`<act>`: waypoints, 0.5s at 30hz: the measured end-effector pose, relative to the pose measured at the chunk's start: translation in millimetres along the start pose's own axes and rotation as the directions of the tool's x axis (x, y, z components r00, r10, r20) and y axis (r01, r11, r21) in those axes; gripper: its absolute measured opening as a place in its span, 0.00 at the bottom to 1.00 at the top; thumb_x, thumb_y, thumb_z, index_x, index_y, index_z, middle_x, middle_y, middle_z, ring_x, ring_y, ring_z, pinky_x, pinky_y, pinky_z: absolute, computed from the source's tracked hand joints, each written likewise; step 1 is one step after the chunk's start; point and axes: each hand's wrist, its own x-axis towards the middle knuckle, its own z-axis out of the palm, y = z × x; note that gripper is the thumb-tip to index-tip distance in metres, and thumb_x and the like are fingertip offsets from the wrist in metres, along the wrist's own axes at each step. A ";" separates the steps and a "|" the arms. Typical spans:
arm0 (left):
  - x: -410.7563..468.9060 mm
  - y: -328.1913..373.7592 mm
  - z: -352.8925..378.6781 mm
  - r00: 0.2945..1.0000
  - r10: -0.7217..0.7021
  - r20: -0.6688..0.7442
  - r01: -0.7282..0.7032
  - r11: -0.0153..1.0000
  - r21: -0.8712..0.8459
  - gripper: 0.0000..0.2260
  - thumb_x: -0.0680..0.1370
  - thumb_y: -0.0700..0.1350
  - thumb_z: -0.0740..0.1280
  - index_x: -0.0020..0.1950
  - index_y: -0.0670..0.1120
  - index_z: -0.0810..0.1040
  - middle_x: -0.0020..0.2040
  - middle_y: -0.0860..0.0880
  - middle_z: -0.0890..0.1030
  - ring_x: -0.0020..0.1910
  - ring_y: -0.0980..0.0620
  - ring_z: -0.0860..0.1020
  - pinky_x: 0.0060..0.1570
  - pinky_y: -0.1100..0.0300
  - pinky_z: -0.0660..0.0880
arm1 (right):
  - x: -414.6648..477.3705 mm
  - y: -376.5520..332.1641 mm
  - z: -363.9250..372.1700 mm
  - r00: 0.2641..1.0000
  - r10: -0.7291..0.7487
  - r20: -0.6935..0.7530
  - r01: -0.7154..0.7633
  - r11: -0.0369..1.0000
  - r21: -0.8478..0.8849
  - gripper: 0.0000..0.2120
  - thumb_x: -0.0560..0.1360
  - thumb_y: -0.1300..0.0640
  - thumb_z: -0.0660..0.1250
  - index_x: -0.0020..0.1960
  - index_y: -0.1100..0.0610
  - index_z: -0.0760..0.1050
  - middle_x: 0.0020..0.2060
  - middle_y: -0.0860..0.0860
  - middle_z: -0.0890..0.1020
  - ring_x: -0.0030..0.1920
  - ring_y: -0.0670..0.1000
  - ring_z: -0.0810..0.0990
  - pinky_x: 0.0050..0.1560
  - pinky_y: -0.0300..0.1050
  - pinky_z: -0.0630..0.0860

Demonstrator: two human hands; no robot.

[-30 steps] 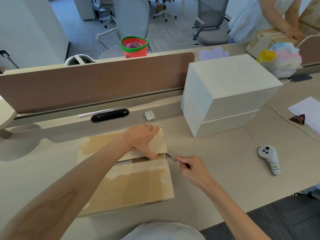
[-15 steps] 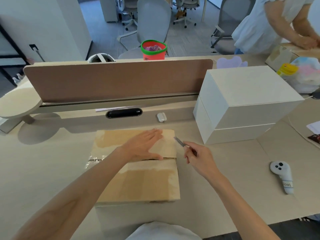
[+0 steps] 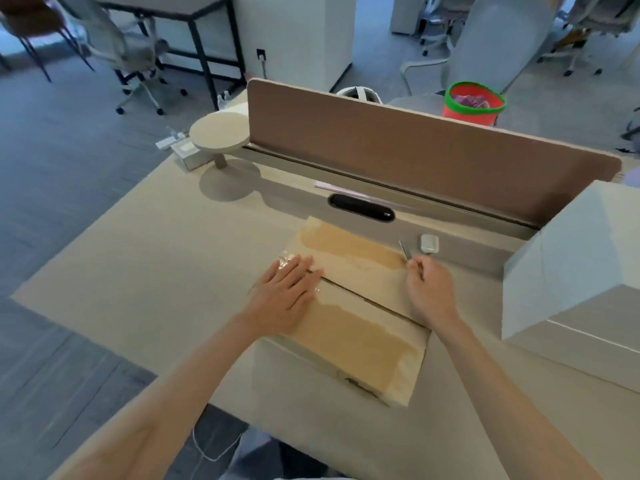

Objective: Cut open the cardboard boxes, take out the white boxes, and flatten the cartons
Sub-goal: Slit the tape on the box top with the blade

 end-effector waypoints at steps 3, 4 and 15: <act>-16.6 -4.2 3.0 0.999 -0.031 -0.012 0.032 0.999 0.009 0.22 0.84 0.53 0.48 0.74 0.51 0.68 0.75 0.49 0.67 0.74 0.48 0.65 0.71 0.51 0.57 | -5.8 5.1 6.3 0.997 -0.064 -0.036 0.062 0.997 -0.056 0.10 0.81 0.56 0.57 0.52 0.54 0.77 0.41 0.47 0.78 0.47 0.51 0.76 0.54 0.52 0.73; -19.6 -6.0 4.1 0.999 -0.028 -0.026 0.028 1.000 0.009 0.21 0.83 0.53 0.49 0.74 0.51 0.68 0.75 0.49 0.67 0.74 0.48 0.65 0.71 0.52 0.56 | -9.9 5.9 7.4 0.998 -0.044 -0.046 0.041 0.998 -0.050 0.11 0.81 0.55 0.57 0.54 0.54 0.77 0.43 0.47 0.78 0.49 0.52 0.76 0.57 0.53 0.73; -6.4 -26.9 -4.9 0.992 0.095 0.077 -0.096 0.995 0.018 0.27 0.80 0.57 0.40 0.77 0.56 0.62 0.78 0.52 0.60 0.77 0.50 0.57 0.74 0.44 0.55 | -108.1 -1.8 13.6 0.923 0.247 -0.297 -0.275 0.960 -0.058 0.12 0.80 0.53 0.56 0.50 0.54 0.77 0.43 0.47 0.79 0.49 0.53 0.77 0.58 0.51 0.69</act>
